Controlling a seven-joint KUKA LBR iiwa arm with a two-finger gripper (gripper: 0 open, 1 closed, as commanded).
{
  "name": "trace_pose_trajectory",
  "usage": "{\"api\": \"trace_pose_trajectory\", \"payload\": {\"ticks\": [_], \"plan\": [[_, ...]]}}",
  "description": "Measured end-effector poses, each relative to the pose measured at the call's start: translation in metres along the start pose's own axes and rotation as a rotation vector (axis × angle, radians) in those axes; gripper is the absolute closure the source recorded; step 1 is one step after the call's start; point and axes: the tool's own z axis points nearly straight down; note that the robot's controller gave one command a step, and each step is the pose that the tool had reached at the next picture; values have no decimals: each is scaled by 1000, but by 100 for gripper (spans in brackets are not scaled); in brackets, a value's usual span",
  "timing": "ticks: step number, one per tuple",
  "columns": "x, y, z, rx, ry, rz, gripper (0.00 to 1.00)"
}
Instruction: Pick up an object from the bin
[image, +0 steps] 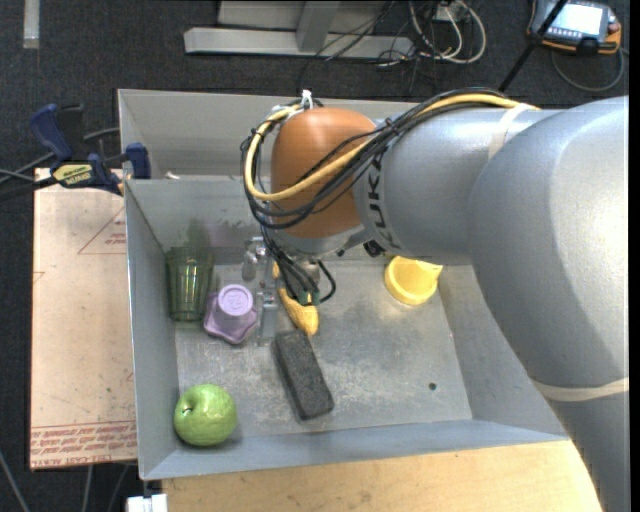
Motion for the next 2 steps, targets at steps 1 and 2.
{"api": "trace_pose_trajectory", "payload": {"ticks": [1,2], "plan": [[6,12,42,4,5,74,0],[-2,28,48,-7,-10,109,100]]}}
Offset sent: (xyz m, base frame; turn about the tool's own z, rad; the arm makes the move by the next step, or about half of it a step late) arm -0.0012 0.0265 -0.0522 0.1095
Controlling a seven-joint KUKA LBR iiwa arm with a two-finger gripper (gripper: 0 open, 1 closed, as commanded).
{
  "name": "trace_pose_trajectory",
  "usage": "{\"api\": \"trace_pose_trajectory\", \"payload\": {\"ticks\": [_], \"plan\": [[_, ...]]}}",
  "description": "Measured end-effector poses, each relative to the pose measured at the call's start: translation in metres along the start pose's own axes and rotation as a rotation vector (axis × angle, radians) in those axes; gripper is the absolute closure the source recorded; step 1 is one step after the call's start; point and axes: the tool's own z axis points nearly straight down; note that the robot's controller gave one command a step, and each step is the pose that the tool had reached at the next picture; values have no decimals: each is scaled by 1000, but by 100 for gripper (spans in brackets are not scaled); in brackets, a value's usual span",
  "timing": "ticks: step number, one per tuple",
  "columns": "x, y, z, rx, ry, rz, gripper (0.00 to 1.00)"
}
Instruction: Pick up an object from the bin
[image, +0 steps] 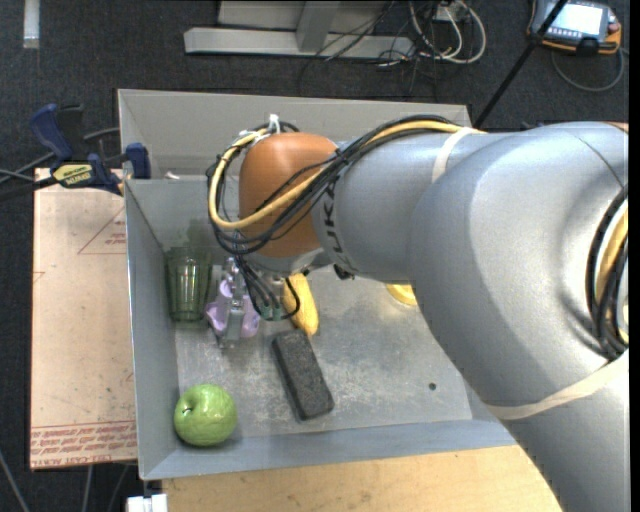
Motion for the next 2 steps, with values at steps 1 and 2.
{"api": "trace_pose_trajectory", "payload": {"ticks": [1,2], "plan": [[0,0,0,0,0,1,100],[0,0,0,0,0,1,100]]}}
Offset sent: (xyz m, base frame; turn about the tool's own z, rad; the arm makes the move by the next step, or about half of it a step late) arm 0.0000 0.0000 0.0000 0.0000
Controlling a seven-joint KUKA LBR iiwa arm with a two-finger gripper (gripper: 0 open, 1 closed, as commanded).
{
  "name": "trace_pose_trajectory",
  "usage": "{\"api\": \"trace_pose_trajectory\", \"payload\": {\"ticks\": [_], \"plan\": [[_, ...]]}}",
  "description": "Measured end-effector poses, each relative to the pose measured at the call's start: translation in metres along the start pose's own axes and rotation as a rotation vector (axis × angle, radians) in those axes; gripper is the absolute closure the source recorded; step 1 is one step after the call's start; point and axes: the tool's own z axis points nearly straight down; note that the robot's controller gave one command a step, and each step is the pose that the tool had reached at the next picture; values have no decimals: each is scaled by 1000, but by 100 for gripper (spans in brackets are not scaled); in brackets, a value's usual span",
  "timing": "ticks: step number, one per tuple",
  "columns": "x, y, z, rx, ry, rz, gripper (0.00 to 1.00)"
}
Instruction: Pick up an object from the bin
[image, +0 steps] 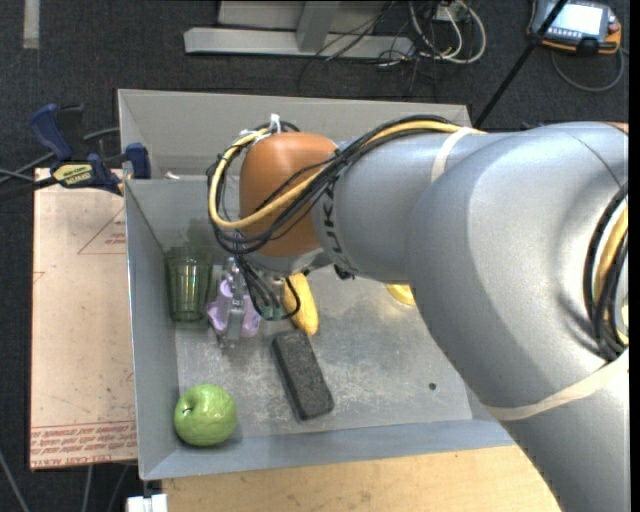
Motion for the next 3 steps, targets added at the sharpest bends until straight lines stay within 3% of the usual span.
{"api": "trace_pose_trajectory", "payload": {"ticks": [3], "plan": [[0,0,0,0,0,0,100]]}}
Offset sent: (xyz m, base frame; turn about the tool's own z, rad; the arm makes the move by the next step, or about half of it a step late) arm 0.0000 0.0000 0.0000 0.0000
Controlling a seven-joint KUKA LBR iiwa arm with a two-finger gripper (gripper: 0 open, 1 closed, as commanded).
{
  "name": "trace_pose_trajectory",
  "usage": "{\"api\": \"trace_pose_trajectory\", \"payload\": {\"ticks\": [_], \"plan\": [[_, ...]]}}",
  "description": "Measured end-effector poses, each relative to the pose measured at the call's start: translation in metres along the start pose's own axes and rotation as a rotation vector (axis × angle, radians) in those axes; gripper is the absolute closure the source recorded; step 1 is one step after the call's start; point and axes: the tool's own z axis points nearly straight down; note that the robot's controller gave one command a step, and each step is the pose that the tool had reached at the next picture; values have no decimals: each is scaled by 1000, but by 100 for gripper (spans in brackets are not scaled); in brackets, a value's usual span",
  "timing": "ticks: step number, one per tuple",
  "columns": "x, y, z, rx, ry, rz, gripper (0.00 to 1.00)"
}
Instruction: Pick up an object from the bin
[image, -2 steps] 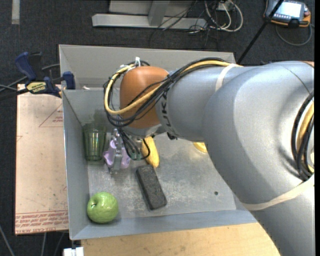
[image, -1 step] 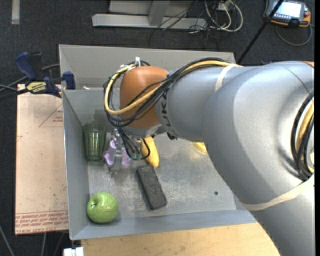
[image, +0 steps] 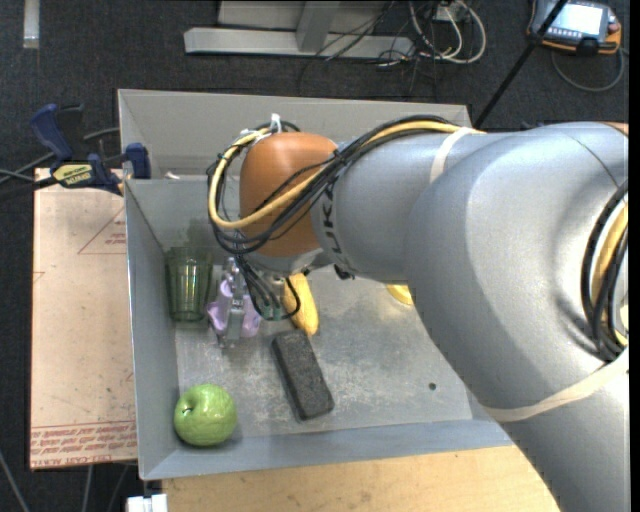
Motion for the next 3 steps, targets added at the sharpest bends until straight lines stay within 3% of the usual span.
{"api": "trace_pose_trajectory", "payload": {"ticks": [3], "plan": [[0,0,0,0,0,0,100]]}}
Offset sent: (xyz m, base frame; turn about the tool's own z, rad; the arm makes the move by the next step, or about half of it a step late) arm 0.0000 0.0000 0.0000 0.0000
